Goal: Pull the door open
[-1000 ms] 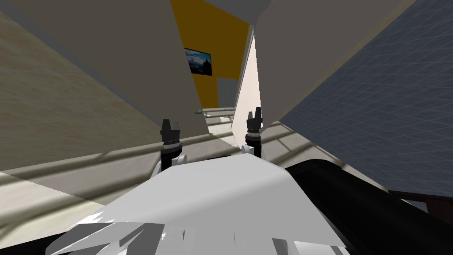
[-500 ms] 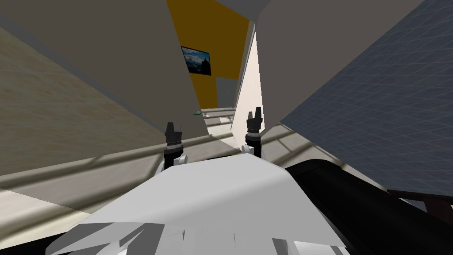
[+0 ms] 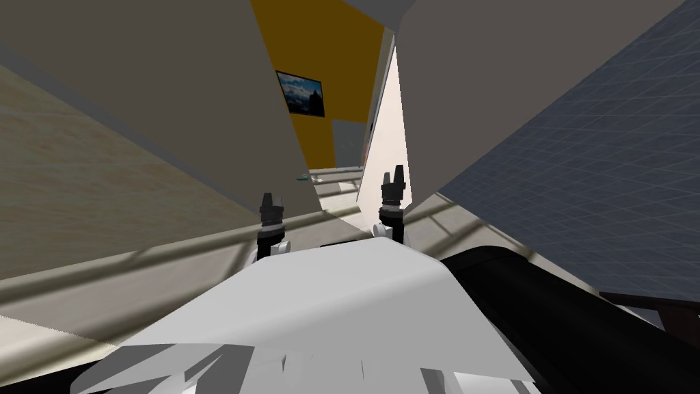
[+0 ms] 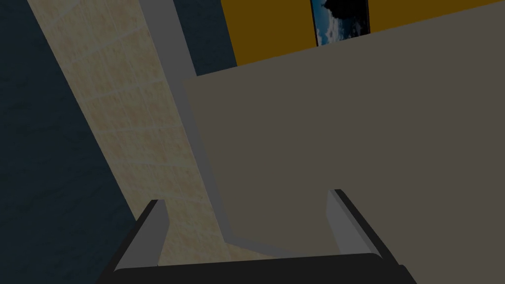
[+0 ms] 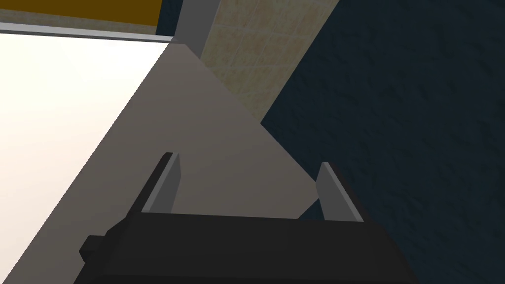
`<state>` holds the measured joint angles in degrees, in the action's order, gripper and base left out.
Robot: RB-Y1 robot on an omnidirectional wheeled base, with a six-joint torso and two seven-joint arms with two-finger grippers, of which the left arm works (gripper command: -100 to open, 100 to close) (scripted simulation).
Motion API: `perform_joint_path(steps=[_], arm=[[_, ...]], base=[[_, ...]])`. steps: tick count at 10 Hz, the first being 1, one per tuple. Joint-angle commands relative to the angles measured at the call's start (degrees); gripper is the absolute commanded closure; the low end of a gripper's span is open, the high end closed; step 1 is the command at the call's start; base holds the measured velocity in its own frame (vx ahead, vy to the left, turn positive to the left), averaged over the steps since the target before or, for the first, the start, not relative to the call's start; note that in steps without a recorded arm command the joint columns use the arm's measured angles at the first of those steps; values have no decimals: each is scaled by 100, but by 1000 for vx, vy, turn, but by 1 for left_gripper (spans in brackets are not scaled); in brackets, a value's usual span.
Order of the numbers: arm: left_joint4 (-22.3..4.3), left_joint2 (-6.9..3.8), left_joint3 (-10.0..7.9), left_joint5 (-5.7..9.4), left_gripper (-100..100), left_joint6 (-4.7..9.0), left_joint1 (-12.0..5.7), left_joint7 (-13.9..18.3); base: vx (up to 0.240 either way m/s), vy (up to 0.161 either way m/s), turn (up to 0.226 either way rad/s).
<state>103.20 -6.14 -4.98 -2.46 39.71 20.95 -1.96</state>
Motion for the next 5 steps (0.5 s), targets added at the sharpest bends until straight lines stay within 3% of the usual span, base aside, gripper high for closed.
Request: perform_joint_path(steps=[1, 5], arm=[[-193, -21, -24, 31, -100, 11, -33, 45], [-699, -57, -80, 103, -100, 60, -131, 145]], base=[[107, 12, -31], [100, 6, -30]])
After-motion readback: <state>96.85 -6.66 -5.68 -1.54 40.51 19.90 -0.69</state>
